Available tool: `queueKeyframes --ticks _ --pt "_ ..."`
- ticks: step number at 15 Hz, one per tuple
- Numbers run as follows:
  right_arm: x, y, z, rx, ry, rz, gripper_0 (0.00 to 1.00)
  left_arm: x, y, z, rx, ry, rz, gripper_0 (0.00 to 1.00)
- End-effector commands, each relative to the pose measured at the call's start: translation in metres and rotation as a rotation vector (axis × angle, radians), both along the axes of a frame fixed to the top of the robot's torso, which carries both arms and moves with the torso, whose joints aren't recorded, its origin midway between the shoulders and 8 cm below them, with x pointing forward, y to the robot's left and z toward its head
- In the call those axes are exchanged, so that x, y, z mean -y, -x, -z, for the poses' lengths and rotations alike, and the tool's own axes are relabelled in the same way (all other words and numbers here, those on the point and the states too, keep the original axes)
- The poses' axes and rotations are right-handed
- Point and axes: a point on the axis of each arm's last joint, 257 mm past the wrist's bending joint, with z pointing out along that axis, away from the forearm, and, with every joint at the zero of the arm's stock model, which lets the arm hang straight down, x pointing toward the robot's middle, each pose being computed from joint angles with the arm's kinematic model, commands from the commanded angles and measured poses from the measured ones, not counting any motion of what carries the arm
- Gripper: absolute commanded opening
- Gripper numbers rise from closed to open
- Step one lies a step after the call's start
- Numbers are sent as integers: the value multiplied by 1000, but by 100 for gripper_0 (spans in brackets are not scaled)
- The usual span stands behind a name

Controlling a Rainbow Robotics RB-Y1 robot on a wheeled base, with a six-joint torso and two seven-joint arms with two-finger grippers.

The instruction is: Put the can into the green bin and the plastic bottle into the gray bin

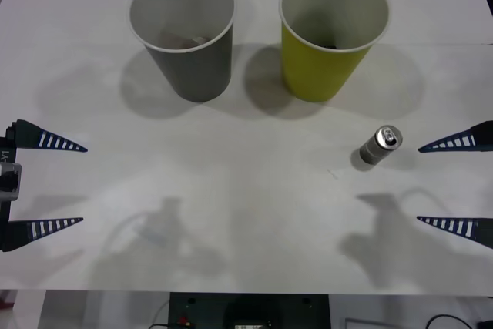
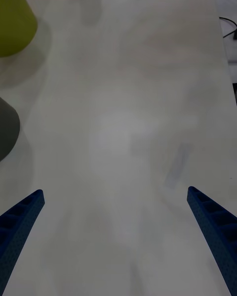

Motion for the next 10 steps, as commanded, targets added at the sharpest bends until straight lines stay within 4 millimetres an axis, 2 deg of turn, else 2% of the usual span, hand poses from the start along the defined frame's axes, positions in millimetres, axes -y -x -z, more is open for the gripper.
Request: queueKeyframes --ticks 1,7,10 --pt "5 -9 -7 8 -47 27 100 0 0 0 0 0 0 100" --pt "24 -29 -9 46 -115 81 100 0 0 0 0 0 0 100" --pt "41 -37 -6 90 -140 81 100 0 0 0 0 0 0 100"
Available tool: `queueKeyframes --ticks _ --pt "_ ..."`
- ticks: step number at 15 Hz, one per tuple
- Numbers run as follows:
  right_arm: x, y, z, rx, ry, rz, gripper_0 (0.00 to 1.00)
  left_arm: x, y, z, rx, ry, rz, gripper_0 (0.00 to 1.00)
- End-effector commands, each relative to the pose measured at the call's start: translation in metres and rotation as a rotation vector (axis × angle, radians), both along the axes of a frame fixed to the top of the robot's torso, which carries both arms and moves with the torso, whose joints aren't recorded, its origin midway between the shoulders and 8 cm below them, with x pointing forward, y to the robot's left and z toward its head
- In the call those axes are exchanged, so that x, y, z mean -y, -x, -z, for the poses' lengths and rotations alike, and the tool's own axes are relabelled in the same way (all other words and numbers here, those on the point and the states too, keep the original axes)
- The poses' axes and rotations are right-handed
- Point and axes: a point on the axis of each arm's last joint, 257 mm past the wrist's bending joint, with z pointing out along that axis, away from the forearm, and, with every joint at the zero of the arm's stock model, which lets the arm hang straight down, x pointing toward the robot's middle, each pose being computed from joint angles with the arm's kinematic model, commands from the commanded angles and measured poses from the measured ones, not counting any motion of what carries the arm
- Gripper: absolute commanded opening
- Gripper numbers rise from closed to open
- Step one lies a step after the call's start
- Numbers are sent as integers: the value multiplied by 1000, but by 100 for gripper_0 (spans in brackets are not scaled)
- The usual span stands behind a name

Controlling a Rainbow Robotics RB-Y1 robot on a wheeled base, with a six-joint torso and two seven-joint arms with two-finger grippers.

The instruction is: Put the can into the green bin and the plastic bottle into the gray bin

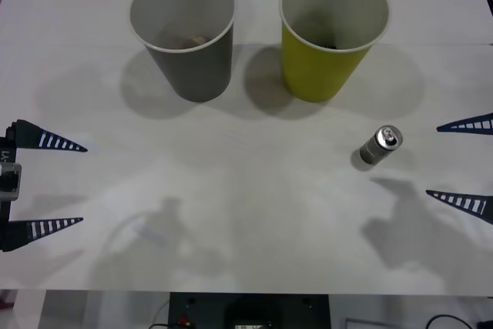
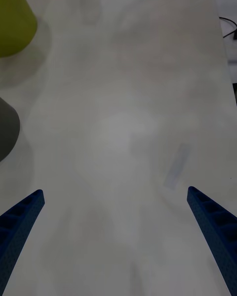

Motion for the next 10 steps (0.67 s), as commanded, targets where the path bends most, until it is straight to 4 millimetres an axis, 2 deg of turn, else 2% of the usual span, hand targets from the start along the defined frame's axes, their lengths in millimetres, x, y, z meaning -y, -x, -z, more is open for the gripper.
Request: queueKeyframes --ticks 1,5,10 --pt "15 -4 6 19 -20 -11 100 0 0 0 0 0 0 100" --pt "34 -9 15 48 -92 8 100 0 0 0 0 0 0 100" --pt "52 -18 31 21 -227 118 100 0 0 0 0 0 0 100"
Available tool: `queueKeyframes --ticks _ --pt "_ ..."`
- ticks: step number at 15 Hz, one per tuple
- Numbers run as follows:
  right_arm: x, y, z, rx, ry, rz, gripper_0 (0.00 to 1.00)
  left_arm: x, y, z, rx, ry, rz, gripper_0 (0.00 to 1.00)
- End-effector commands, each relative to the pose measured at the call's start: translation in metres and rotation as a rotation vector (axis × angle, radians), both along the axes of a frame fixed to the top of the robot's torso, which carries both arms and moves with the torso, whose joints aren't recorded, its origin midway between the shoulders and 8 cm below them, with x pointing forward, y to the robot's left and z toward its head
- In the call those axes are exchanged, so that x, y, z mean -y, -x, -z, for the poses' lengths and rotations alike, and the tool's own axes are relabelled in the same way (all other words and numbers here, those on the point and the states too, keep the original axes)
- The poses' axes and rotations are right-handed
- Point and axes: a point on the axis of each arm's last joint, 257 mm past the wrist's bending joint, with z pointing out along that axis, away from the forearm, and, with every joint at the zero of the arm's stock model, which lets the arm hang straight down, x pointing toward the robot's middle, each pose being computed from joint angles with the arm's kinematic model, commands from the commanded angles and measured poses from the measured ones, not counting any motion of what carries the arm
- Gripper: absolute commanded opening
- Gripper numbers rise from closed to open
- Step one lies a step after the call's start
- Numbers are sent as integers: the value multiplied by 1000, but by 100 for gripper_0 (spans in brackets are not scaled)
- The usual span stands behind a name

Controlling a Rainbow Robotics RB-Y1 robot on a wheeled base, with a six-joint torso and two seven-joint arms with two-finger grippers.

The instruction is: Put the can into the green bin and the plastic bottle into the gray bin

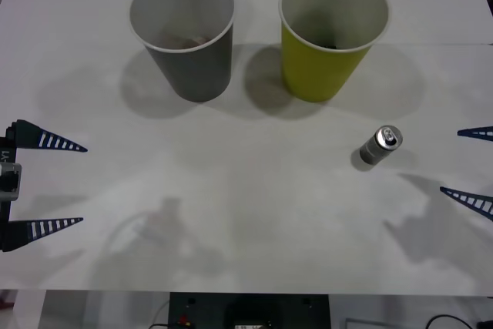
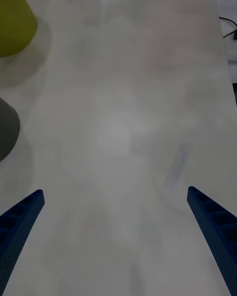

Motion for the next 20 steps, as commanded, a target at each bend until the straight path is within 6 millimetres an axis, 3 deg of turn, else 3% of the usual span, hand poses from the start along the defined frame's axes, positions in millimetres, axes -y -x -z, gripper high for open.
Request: queueKeyframes --ticks 1,11,20 --pt "8 -7 10 -17 -100 66 100 0 0 0 0 0 0 100" --pt "-1 -32 42 -29 -298 229 100 0 0 0 0 0 0 100" --pt "-35 -50 71 -42 -375 303 100 0 0 0 0 0 0 100"
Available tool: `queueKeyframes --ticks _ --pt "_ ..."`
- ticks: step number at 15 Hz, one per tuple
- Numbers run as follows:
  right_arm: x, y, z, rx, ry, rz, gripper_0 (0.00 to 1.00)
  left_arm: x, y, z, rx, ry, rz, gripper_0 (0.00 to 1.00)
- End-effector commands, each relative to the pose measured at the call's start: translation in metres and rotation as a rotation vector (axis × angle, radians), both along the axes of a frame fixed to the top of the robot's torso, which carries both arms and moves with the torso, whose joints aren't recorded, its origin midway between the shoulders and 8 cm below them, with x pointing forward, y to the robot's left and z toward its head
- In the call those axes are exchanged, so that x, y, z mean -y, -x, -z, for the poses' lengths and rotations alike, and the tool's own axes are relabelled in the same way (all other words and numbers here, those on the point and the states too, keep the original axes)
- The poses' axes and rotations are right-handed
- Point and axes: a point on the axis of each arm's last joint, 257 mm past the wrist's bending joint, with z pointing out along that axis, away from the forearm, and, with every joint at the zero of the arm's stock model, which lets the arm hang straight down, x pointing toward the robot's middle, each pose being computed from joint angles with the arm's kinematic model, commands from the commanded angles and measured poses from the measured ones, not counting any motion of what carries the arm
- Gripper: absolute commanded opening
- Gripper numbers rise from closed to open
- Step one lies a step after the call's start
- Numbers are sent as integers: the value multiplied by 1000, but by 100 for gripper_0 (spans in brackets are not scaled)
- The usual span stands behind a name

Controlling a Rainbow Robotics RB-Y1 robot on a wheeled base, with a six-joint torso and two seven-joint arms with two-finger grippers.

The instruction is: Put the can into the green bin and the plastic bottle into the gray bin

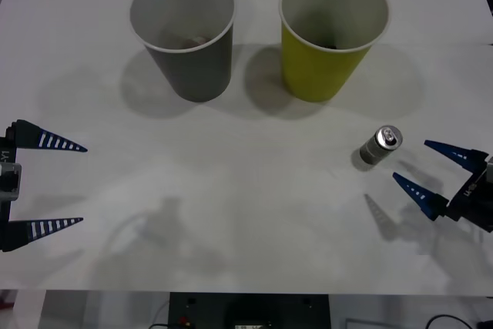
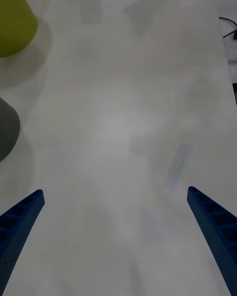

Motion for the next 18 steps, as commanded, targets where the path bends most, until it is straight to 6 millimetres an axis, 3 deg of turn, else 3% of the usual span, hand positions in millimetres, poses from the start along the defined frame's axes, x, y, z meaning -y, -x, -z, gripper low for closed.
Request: queueKeyframes --ticks 1,9,18 --pt "-12 -6 10 -7 -11 17 100 0 0 0 0 0 0 100" --pt "-39 -38 25 9 -4 99 100 0 0 0 0 0 0 100" --pt "-63 -57 29 17 -68 170 100 0 0 0 0 0 0 100"
